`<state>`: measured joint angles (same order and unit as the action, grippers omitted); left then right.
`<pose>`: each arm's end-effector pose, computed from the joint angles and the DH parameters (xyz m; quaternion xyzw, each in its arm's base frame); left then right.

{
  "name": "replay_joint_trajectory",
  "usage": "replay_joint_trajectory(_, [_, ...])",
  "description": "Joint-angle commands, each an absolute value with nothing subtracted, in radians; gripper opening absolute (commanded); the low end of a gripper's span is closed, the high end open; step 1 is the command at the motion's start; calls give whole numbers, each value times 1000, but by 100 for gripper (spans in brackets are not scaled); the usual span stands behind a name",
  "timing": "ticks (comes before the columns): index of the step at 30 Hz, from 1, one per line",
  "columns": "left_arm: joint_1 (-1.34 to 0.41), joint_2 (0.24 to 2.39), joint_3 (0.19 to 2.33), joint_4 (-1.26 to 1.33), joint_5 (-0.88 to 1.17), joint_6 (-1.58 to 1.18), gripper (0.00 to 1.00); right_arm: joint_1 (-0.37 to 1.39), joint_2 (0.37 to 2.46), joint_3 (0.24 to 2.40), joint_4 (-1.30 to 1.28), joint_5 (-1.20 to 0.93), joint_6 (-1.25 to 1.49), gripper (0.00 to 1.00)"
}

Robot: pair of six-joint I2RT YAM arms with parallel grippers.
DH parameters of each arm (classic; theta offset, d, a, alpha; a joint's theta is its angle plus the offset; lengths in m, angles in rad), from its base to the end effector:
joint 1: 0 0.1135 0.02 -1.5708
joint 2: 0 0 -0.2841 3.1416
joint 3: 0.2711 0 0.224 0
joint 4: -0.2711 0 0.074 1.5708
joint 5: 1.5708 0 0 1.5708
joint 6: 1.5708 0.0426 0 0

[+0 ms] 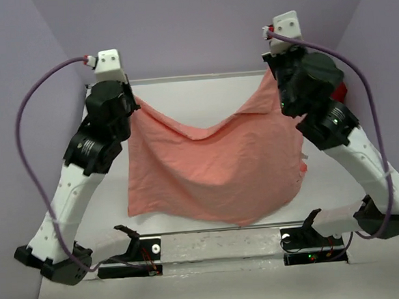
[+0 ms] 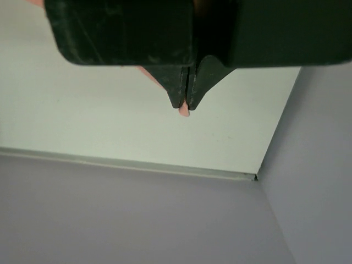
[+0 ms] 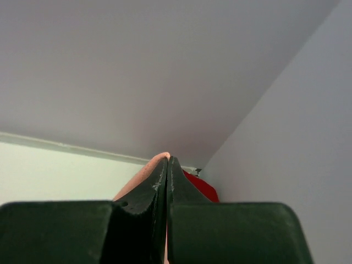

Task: Fold and stack the t-shirts

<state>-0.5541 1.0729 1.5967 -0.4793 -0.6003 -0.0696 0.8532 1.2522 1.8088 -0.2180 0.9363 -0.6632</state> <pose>0.1404 -0.0586 0.5279 -0.0490 0.6923 -0.0173 0.7198 0.1417 0.1102 0.5812 -0.0872 0.6277 -0.1905 0.7498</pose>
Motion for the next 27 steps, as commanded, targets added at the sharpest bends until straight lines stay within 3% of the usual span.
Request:
replay_joint_trajectory(1, [-464,1181,1522,-364,-548,-112,0,658,1342,1769,-328,740,-432,0])
replay_joint_trajectory(6, [-303,1301,1411,-223,-427,-97,0,474,1448,1747,-342,585,-347,0])
replay_joint_trajectory(11, [-183,1420,1433,-176,-331,-130,0,381,1600,1874,-414,457,-304,0])
replay_joint_trajectory(27, [-140,1772,1604,-163,-314,-45,0,241,1884,2010,-482,216,-244,0])
